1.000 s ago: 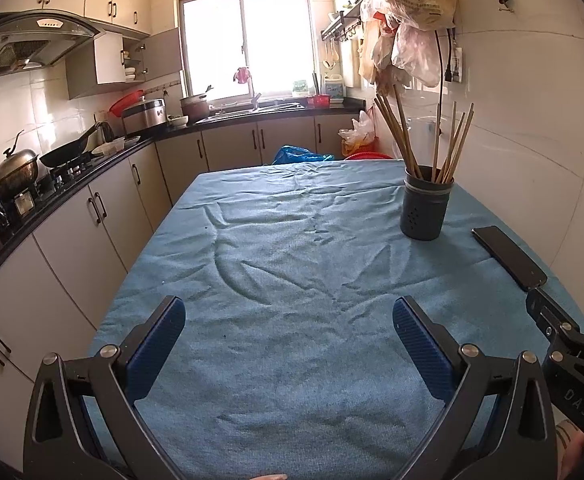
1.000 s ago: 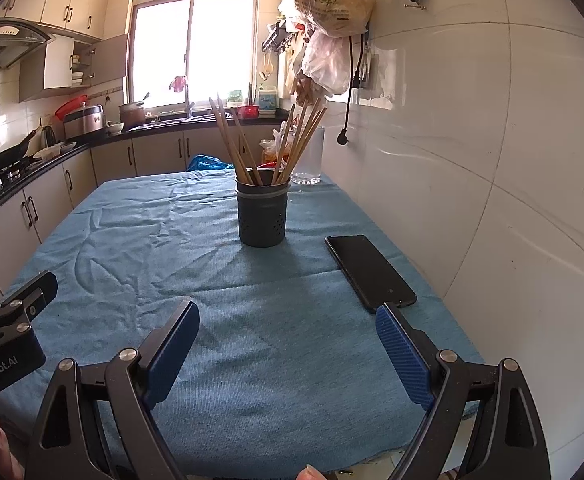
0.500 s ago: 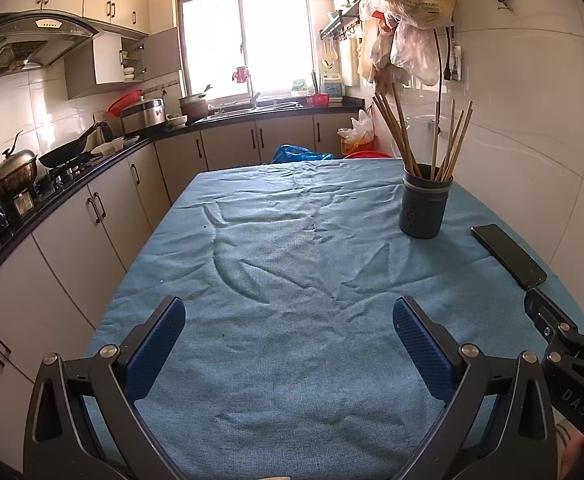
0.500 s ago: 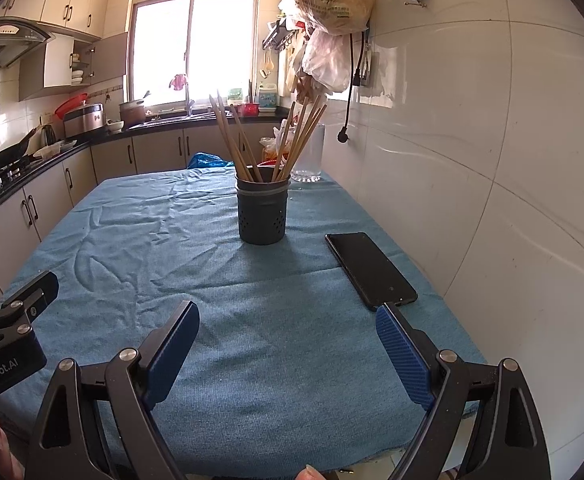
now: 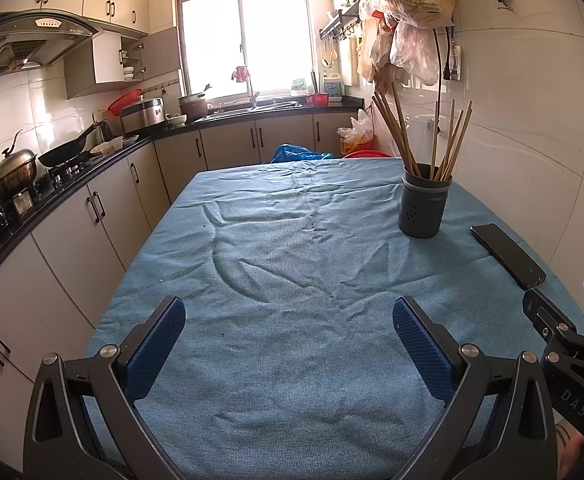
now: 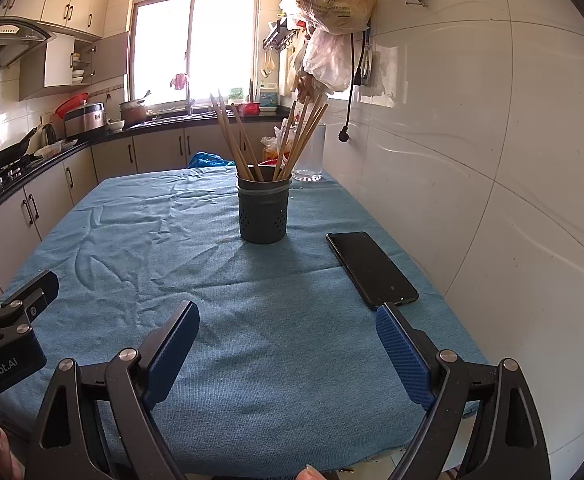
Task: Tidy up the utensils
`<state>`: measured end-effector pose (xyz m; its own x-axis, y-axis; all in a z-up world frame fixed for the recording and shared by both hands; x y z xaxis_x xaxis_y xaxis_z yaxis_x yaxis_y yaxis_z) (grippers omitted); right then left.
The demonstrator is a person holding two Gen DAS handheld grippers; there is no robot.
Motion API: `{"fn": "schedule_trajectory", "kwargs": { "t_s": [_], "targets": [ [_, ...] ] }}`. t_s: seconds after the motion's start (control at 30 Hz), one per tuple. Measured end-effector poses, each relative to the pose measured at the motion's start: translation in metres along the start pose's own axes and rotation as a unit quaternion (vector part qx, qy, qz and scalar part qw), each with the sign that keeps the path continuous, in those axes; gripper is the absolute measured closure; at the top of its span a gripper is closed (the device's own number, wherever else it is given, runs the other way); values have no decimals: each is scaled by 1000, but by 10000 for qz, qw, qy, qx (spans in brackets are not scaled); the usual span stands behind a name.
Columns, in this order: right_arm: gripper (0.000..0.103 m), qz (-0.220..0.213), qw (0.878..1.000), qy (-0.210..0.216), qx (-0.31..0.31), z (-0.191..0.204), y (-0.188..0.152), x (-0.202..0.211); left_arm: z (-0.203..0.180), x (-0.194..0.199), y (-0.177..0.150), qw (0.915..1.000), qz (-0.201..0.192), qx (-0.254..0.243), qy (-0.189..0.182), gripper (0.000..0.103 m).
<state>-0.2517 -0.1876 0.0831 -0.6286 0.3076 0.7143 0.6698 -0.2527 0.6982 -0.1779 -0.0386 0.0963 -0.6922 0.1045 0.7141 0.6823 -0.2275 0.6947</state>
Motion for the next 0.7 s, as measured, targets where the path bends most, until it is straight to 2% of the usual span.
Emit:
{"fn": "schedule_trajectory", "kwargs": {
  "t_s": [0.7],
  "targets": [
    [10,14,10000,19,26,2,1,-3,0,0,0,10000,4,-1,-7,0]
  ]
}}
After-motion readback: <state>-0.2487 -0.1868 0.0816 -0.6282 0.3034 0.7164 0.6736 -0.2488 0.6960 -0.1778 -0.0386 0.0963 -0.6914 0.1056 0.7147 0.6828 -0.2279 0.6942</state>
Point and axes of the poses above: each gripper's, at about its wrist camera, not at the fingertips, and x roughly against the way its jaws point, z to its left, y to its top, the point moved 3 cm from there along -x, roughly the way its jaws point, and after that the axes turned 13 degrees about z, right-handed, at the moved point
